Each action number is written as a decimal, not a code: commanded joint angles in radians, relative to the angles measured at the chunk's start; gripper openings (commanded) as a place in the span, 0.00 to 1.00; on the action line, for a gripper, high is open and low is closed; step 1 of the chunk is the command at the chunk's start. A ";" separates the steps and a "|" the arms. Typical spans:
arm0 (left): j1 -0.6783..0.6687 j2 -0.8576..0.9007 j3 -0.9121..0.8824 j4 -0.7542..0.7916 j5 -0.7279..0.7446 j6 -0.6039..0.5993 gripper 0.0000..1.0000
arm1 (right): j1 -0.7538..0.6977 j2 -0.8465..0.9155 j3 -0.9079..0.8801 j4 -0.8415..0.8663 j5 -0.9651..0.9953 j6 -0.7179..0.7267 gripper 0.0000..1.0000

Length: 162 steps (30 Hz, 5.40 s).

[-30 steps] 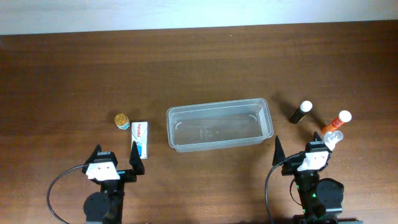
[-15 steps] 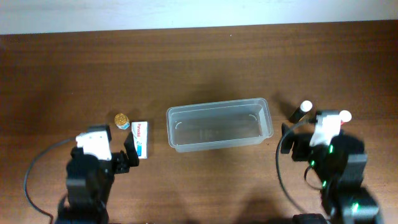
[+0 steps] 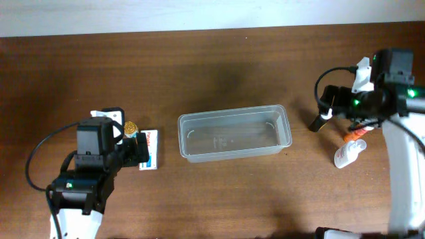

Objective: Pack container
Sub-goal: 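Move the right gripper over the dark bottle and grasp its cap, then lift the dark bottle and lower it into the container's right end, then move the right gripper back and grasp the white squeeze bottle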

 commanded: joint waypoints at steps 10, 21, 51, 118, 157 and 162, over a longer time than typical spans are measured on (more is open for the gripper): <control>0.002 0.010 0.021 -0.001 0.013 0.012 1.00 | -0.009 0.362 0.013 0.043 -0.024 0.090 0.99; 0.002 0.010 0.021 -0.006 0.013 0.012 1.00 | -0.010 0.369 0.010 0.083 0.072 0.201 0.92; 0.002 0.010 0.021 -0.008 0.013 0.012 1.00 | -0.008 0.437 -0.023 0.082 0.093 0.254 0.40; 0.002 0.010 0.021 -0.023 0.010 0.012 1.00 | 0.420 -0.106 -0.017 -0.083 0.108 0.137 0.22; 0.002 0.010 0.021 -0.035 0.010 0.012 1.00 | 0.342 0.011 0.036 -0.014 0.247 0.298 0.64; 0.002 0.010 0.021 -0.034 0.010 0.012 1.00 | 0.086 -0.151 0.035 -0.108 0.245 0.293 0.75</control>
